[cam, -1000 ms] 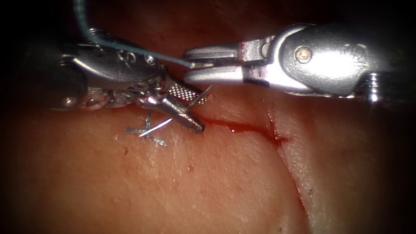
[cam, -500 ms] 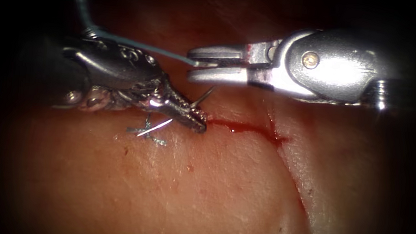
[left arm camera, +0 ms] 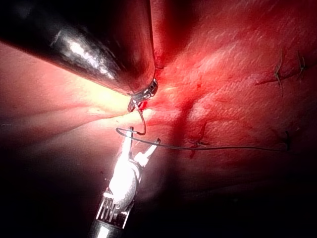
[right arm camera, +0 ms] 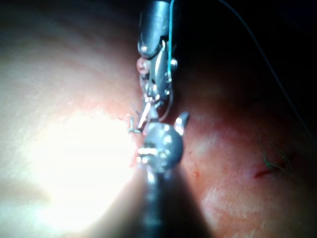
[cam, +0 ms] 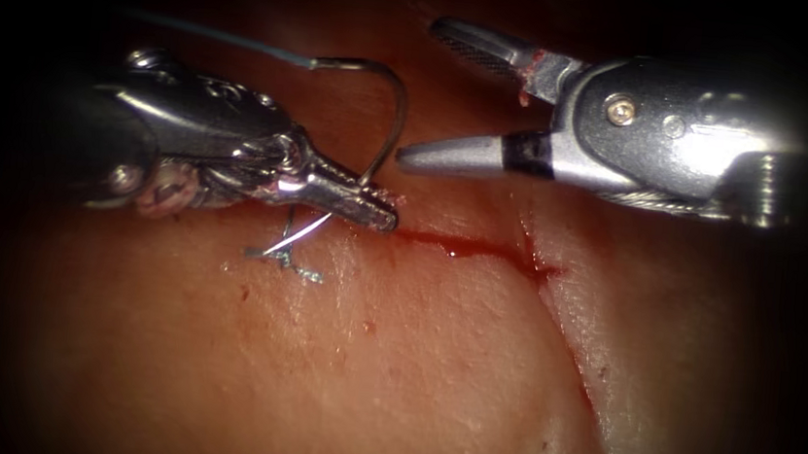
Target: Wound Closure
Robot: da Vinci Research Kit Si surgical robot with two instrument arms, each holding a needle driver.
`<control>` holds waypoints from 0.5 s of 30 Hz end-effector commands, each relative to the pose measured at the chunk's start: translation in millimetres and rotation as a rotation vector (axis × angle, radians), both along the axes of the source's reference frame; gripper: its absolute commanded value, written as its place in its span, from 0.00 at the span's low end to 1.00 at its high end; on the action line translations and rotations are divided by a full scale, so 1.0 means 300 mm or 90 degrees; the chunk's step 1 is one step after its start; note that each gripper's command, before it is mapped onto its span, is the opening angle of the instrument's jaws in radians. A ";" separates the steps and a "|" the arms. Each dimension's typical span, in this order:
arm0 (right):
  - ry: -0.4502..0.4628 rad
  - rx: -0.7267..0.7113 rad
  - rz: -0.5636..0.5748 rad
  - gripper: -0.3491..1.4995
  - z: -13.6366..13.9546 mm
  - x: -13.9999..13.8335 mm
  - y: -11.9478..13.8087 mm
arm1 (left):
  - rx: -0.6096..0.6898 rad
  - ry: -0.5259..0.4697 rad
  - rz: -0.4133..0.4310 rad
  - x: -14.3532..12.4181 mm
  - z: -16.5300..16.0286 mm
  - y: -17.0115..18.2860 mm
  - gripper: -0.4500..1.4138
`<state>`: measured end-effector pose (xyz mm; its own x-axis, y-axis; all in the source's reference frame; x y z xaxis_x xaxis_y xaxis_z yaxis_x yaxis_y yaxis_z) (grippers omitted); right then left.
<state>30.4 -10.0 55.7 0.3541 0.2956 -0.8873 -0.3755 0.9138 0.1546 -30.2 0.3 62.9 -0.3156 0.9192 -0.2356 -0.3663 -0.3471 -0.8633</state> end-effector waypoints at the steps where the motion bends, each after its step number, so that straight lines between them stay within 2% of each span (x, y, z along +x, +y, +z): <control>1: -0.017 -0.001 0.027 0.79 -0.0008 0.0036 -0.0019 | -0.001 0.003 -0.003 -0.0018 0.002 0.000 0.00; 5: -0.045 -0.022 0.070 0.74 -0.0028 0.0059 -0.0019 | -0.001 0.008 -0.014 -0.0018 0.002 0.000 0.00; 7: -0.051 -0.033 0.072 0.71 -0.0025 0.0072 -0.0015 | -0.005 0.008 -0.016 -0.0019 0.002 0.000 0.00; 15: -0.066 -0.066 0.065 0.67 -0.0012 0.0120 -0.0032 | -0.011 0.012 -0.020 -0.0020 0.002 0.000 0.00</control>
